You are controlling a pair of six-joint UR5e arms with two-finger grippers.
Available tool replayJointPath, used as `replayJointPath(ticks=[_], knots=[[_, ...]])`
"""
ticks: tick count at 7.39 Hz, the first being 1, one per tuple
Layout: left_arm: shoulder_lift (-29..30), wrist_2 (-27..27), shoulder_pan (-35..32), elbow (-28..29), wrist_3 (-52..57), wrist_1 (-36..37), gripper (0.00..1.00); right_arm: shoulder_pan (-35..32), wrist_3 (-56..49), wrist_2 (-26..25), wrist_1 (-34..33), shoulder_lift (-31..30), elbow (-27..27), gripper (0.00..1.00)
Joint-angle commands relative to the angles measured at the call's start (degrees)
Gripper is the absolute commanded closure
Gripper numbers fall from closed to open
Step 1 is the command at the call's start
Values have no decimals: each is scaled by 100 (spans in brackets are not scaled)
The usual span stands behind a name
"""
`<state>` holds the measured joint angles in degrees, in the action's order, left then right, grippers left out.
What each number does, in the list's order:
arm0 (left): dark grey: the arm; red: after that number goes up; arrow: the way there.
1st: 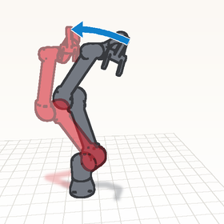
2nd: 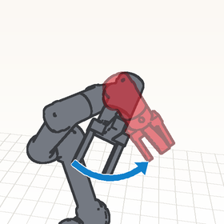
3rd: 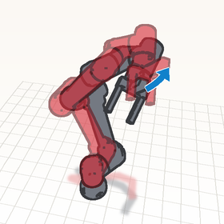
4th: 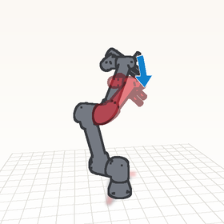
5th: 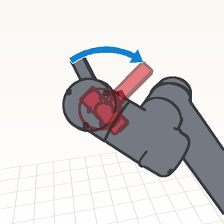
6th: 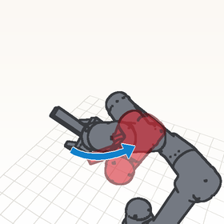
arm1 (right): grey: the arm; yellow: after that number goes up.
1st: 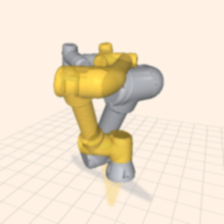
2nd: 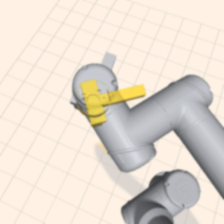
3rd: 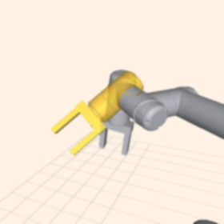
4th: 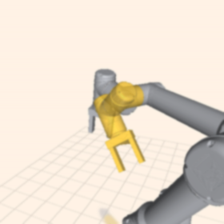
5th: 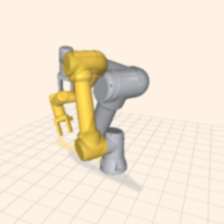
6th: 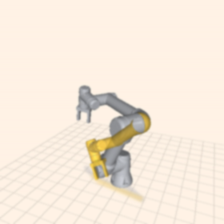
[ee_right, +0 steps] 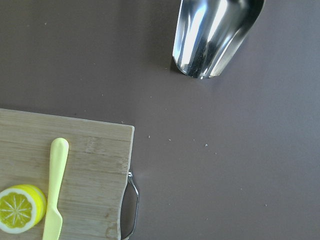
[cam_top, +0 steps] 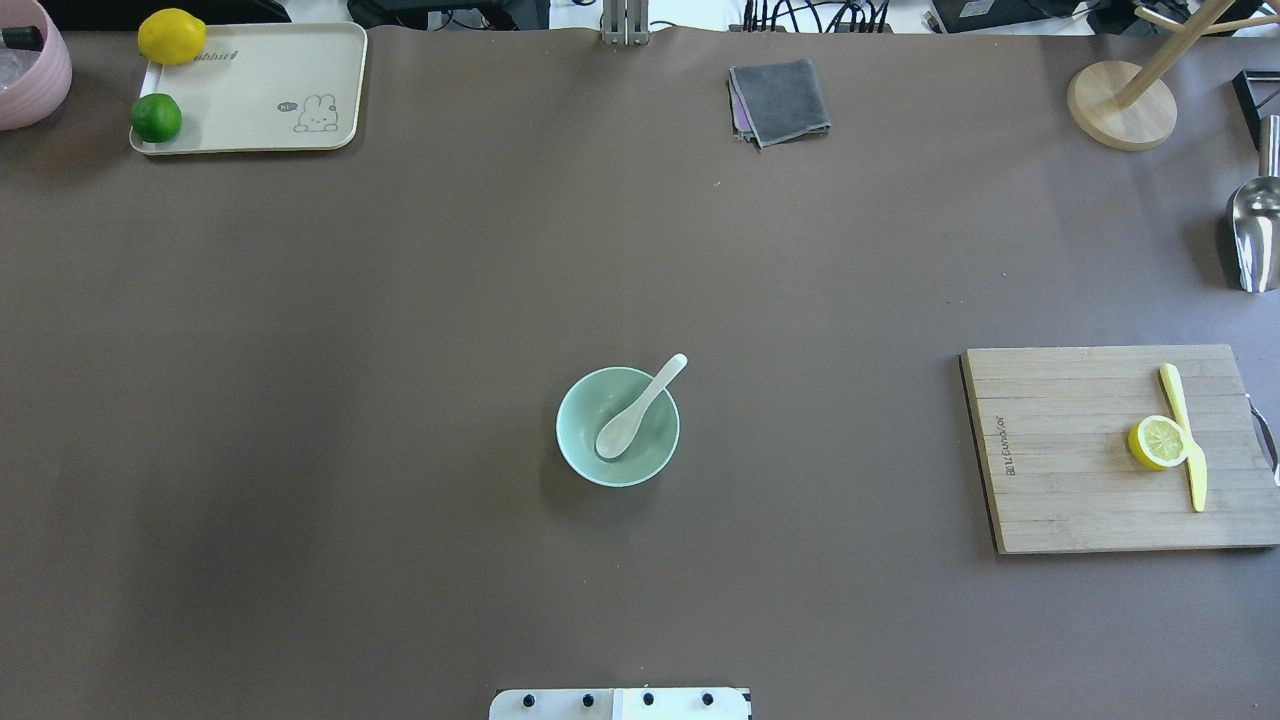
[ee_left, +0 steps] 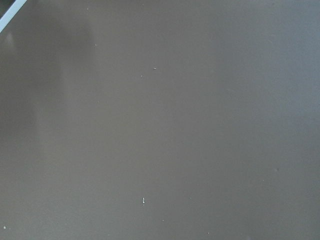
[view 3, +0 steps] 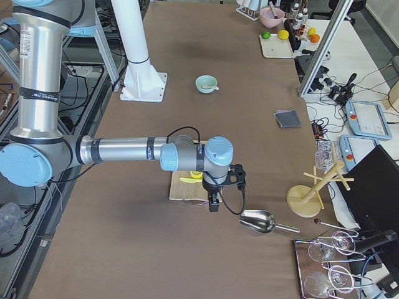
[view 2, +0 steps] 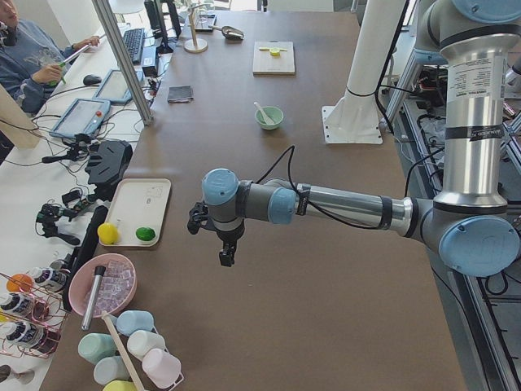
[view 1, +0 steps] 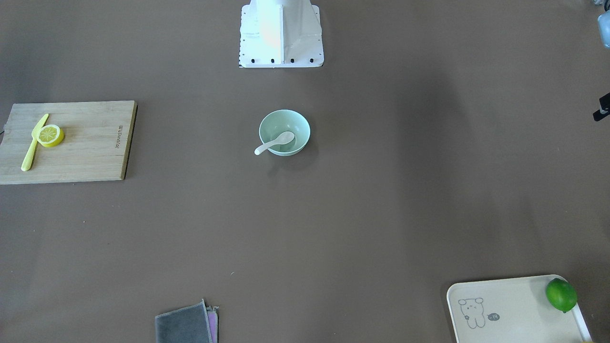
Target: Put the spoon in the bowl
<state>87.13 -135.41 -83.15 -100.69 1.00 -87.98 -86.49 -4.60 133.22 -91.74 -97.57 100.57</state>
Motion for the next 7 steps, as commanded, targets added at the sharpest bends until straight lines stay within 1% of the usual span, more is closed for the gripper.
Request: replayJointPath(ticks=[1, 2, 3, 7], knots=[[41, 50, -78, -56, 14, 404, 2, -17, 3, 20, 60, -34, -11, 0], [-38, 42, -391, -56, 23, 352, 2, -17, 12, 20, 60, -34, -11, 0], [-56, 59, -481, -30, 14, 404, 2, -17, 3, 20, 60, -34, -11, 0], [-83, 103, -561, -12, 49, 387, 2, -17, 38, 37, 60, -34, 42, 0]])
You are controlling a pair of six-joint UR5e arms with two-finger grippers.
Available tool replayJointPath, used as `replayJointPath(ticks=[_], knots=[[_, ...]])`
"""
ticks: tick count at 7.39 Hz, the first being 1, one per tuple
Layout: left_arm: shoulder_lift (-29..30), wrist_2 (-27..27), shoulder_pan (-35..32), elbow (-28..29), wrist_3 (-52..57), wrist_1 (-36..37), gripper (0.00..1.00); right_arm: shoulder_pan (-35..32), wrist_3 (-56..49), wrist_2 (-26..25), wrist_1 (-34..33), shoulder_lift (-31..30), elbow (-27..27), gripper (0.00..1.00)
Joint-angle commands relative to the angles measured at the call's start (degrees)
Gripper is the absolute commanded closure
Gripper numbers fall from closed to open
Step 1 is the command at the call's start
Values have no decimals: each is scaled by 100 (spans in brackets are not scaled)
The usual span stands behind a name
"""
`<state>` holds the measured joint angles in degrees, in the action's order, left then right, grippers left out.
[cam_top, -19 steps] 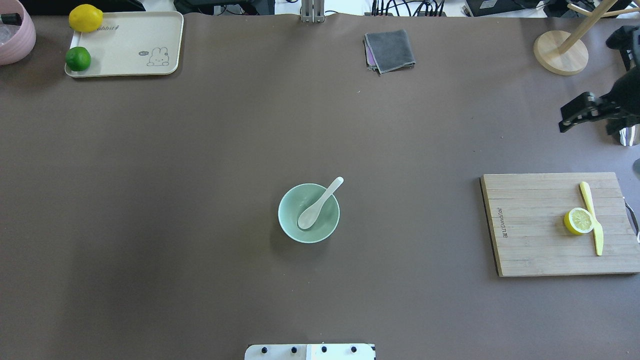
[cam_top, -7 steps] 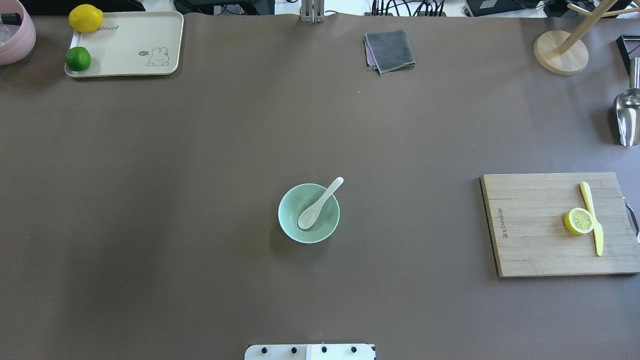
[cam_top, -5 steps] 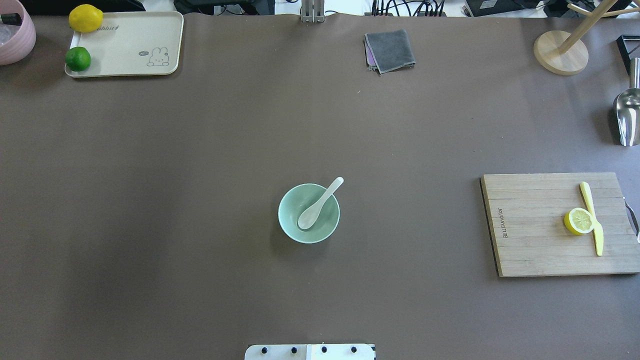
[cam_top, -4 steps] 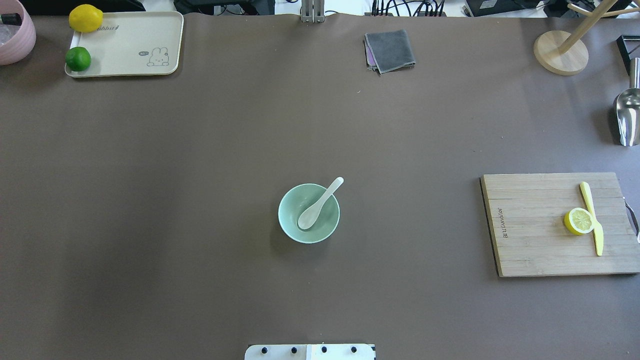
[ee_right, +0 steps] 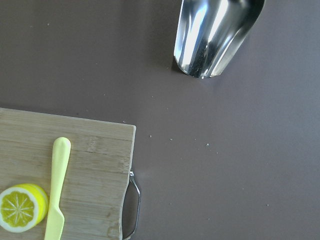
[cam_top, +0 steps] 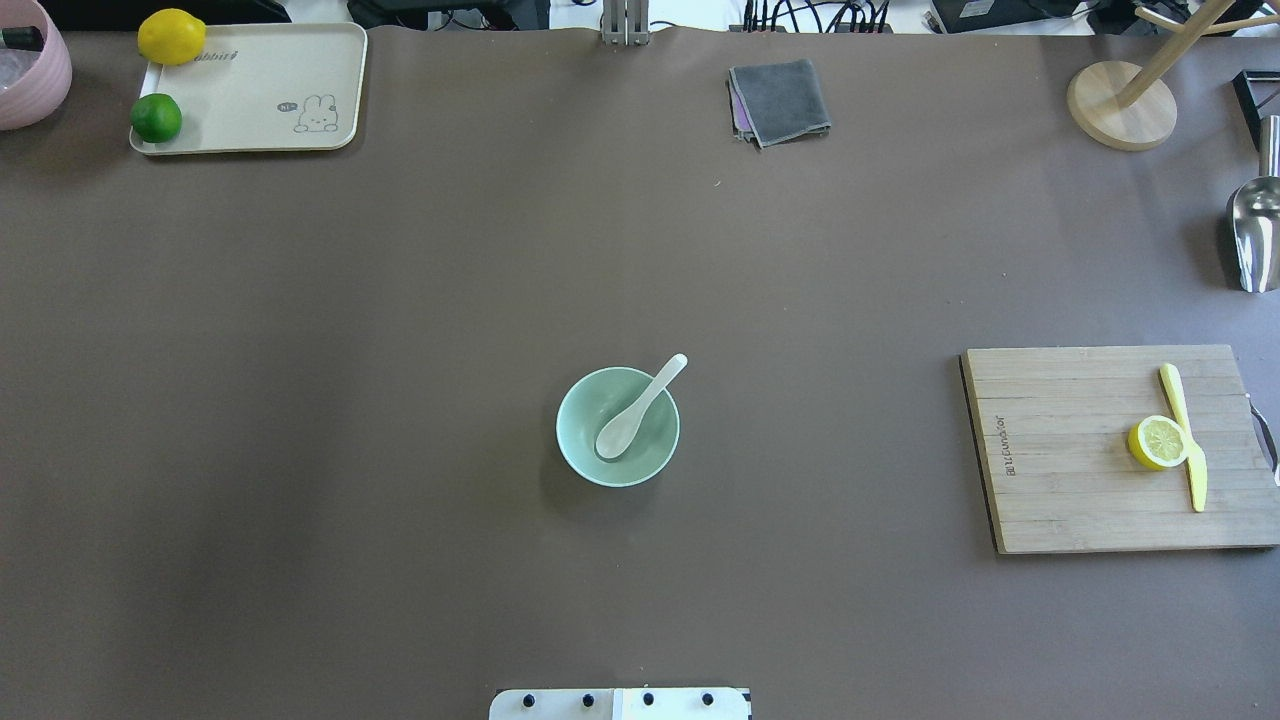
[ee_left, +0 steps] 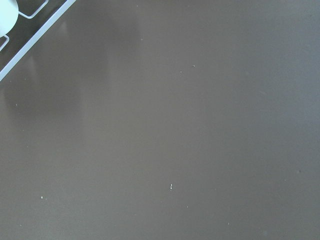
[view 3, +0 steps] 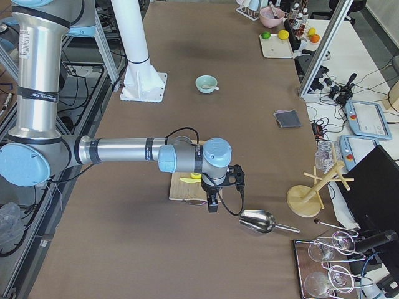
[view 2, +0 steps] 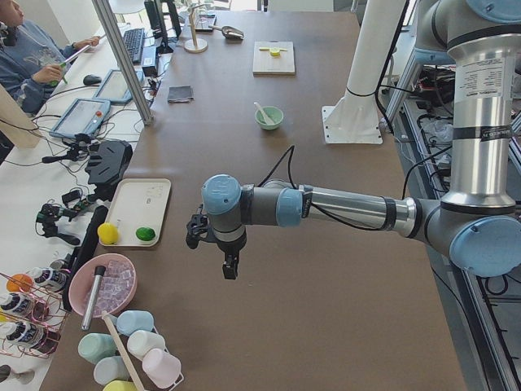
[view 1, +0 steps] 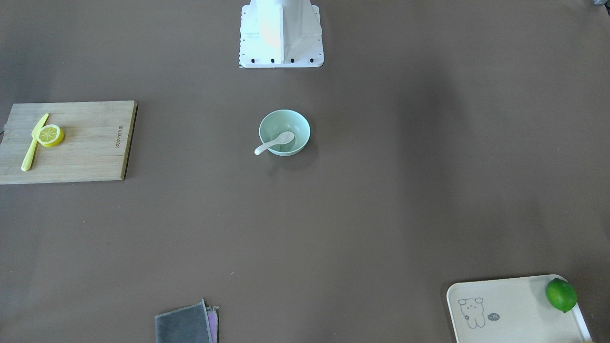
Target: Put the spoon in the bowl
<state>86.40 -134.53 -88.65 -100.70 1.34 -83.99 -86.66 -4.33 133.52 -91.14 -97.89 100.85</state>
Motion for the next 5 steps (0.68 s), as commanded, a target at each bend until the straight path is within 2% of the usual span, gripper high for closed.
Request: replayJointPath(ticks=[1, 5], knots=[[0, 6, -12, -28, 16, -38, 2, 0, 37, 7, 0, 16, 40, 0], [-18, 15, -21, 16, 16, -38, 2, 0, 46, 7, 0, 42, 40, 0]])
